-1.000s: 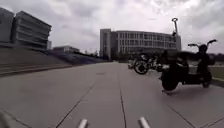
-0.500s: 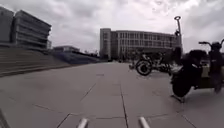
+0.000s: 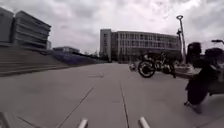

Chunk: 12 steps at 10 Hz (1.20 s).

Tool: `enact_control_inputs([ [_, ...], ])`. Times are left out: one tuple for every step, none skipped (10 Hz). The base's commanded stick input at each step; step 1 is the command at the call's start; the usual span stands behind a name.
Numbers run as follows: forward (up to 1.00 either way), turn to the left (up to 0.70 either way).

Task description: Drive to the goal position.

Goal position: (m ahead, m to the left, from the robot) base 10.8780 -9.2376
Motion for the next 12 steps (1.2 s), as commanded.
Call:
enact_control_inputs([
  [0.70, 0.00],
  [0.70, 0.00],
  [0.70, 0.00],
  [0.70, 0.00],
  [0.70, 0.00],
  [0.70, 0.00],
  [0.70, 0.00],
  [0.70, 0.00],
  [0.70, 0.00],
  [0.70, 0.00],
  [0.70, 0.00],
  [0.70, 0.00],
])
